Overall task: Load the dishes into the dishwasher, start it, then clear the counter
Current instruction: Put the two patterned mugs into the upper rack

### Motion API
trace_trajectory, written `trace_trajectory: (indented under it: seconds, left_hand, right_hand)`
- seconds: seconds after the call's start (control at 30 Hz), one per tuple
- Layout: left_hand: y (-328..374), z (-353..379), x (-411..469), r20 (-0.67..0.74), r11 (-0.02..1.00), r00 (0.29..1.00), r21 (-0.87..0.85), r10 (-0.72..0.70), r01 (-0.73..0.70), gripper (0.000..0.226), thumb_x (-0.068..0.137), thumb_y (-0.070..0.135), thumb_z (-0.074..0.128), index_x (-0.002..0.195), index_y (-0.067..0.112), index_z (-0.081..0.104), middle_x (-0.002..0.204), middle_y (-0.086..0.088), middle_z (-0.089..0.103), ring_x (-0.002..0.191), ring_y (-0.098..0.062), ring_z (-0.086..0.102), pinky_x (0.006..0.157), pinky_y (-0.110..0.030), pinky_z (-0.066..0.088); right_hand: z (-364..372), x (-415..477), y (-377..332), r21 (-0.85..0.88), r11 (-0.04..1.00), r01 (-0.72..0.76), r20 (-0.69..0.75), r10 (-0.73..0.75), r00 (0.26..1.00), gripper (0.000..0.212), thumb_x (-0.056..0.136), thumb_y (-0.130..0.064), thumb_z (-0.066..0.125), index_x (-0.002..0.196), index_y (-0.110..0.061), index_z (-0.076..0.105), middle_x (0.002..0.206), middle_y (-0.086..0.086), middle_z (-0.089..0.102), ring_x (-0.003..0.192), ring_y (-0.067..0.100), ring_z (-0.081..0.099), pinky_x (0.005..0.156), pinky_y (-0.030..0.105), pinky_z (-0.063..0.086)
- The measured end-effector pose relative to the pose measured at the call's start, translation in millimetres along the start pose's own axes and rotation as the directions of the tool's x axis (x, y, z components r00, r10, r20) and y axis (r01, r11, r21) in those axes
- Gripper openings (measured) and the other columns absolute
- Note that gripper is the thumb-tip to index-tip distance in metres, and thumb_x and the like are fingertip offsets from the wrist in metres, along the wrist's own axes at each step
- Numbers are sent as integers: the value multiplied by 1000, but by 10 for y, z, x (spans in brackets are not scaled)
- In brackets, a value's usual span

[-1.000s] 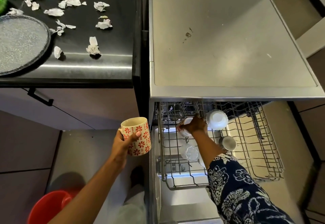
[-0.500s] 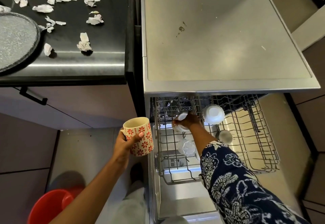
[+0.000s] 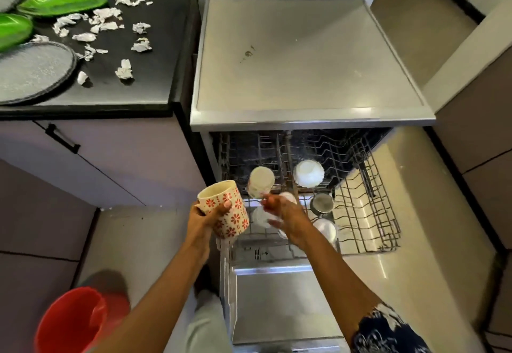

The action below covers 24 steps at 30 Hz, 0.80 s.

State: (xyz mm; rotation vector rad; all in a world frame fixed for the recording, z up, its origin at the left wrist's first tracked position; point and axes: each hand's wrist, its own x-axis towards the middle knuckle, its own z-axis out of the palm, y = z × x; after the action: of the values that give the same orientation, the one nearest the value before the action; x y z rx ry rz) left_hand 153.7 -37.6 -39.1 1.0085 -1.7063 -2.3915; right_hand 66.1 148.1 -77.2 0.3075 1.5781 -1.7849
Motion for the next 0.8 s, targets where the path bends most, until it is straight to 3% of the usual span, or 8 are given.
trace_trajectory:
  seconds: [0.1, 0.2, 0.37, 0.47, 0.57, 0.67, 0.73, 0.8]
  left_hand:
    - [-71, 290, -225, -17, 1000, 1000, -6, 3, -3, 110, 26, 53, 93, 121, 12, 55, 111, -10, 68, 97, -24, 67, 73, -41, 57]
    - [-105, 556, -402, -38, 1000, 999, -19, 5, -6, 70, 49, 28, 91, 109, 16, 59, 105, -8, 68, 89, -18, 68, 67, -35, 58]
    - [-119, 822, -521, -73, 999, 997, -53, -12, 8, 66, 69, 27, 81, 123, 10, 48, 113, -10, 63, 97, -22, 63, 67, -33, 54]
    - [-68, 812, -560, 17, 999, 999, -15, -38, 39, 42, 83, 25, 67, 119, 11, 53, 111, -10, 65, 101, -25, 62, 69, -31, 53]
    - [-83, 676, -561, 62, 992, 998, 119, 31, -38, 38, 89, 27, 60, 123, 11, 55, 112, -4, 65, 105, -18, 60, 78, -23, 48]
    - [-265, 458, -500, -144, 984, 985, 164, 99, -75, 39, 90, 21, 60, 127, 12, 51, 121, -2, 60, 109, -15, 57, 83, -20, 42]
    - [-408, 314, -393, -269, 992, 963, 127, 22, 13, 44, 91, 16, 60, 133, 10, 47, 134, -9, 52, 119, -23, 51, 90, -25, 39]
    - [-554, 197, -247, -275, 980, 959, 157, -75, 122, 55, 91, 12, 60, 141, 10, 39, 144, -12, 42, 128, -29, 45, 99, -33, 36]
  right_hand:
    - [-95, -322, 88, 63, 997, -54, 249, 37, 968, 63, 81, -48, 62, 134, -19, 46, 127, 2, 58, 117, 18, 54, 100, 40, 40]
    - [-180, -503, 99, 92, 995, -30, 350, -5, 937, 102, 51, -52, 85, 137, -19, 41, 128, 5, 56, 118, 24, 52, 105, 42, 40]
    - [-238, -583, 114, 242, 970, -6, 393, -92, 915, 101, 55, -32, 89, 140, -16, 37, 136, 19, 48, 121, 32, 51, 102, 45, 44]
    - [-266, -585, 125, 296, 955, 34, 322, -133, 937, 96, 57, -35, 87, 137, -12, 39, 133, 23, 48, 119, 35, 51, 92, 41, 50]
    - [-315, -561, 182, 382, 924, 33, 258, -141, 956, 94, 54, -38, 88, 133, -12, 44, 127, 21, 53, 114, 34, 53, 95, 46, 49]
    - [-418, -539, 295, 500, 866, -3, 192, -108, 975, 98, 41, -38, 92, 126, -14, 50, 114, 15, 63, 103, 29, 61, 82, 40, 56]
    - [-539, -485, 400, 571, 821, -19, 159, -89, 983, 98, 36, -37, 94, 122, -11, 52, 108, 14, 66, 97, 28, 65, 74, 37, 57]
    - [-671, -414, 506, 611, 791, -15, 119, -73, 990, 103, 35, -37, 95, 124, -10, 51, 109, 15, 66, 99, 30, 63, 76, 39, 58]
